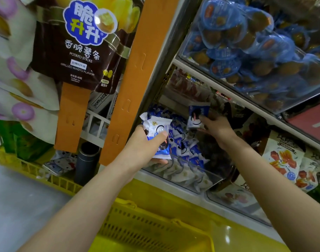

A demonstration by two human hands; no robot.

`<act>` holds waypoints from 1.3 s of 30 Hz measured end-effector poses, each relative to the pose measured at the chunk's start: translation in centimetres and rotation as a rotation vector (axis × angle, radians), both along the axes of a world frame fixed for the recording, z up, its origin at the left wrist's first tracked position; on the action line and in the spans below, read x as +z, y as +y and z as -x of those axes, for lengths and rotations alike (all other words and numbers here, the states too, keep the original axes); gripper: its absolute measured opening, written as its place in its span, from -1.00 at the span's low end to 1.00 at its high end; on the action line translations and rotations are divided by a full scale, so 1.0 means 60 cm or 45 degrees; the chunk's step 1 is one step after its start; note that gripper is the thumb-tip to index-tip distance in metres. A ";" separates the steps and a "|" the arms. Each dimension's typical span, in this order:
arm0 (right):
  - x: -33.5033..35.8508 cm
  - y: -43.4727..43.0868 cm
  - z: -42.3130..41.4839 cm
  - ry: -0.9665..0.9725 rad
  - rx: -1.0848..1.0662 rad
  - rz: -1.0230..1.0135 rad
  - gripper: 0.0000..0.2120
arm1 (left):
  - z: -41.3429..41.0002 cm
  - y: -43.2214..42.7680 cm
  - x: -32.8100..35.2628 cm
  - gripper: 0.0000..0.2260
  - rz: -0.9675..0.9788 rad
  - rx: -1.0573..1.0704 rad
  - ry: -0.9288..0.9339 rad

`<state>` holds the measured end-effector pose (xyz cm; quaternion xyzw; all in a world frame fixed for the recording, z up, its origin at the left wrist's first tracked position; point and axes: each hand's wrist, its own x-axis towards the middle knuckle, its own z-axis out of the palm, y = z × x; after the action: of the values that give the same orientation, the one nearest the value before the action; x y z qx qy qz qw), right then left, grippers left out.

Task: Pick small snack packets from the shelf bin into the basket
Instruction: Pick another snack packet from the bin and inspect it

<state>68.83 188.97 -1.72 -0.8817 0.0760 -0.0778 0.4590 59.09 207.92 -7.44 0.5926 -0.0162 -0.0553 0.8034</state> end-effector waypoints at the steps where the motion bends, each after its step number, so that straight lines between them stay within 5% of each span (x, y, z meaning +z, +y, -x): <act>1: -0.004 -0.005 -0.012 -0.016 -0.038 0.285 -0.69 | -0.001 0.002 0.000 -0.70 0.005 0.007 -0.001; 3: -0.016 -0.019 -0.032 0.024 -0.053 0.684 -0.69 | -0.003 0.006 0.000 -0.71 0.011 0.015 -0.001; 8: -0.048 -0.041 -0.059 0.271 0.001 1.126 -0.79 | -0.005 0.011 0.000 -0.71 0.028 0.009 -0.014; 16: -0.037 -0.036 -0.068 0.335 0.045 1.489 -0.91 | -0.010 0.006 -0.006 -0.69 0.030 0.014 0.008; 19: -0.042 -0.034 -0.077 0.438 0.125 1.440 -0.92 | -0.012 0.003 -0.008 -0.68 0.021 0.016 0.004; 27: -0.097 -0.046 -0.103 0.212 0.126 0.917 -0.61 | -0.008 0.002 -0.008 -0.68 0.023 0.022 0.001; 33: -0.097 -0.041 -0.118 0.422 0.191 0.944 -0.73 | -0.011 -0.003 -0.013 -0.65 0.008 0.039 -0.011; 39: -0.115 -0.037 -0.109 0.319 0.129 0.905 -0.82 | -0.009 -0.011 -0.013 -0.70 0.000 0.044 0.004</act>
<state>75.39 186.73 -8.64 -0.9913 0.0559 0.0319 0.1149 59.64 207.27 -8.19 0.5928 -0.0045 -0.0423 0.8042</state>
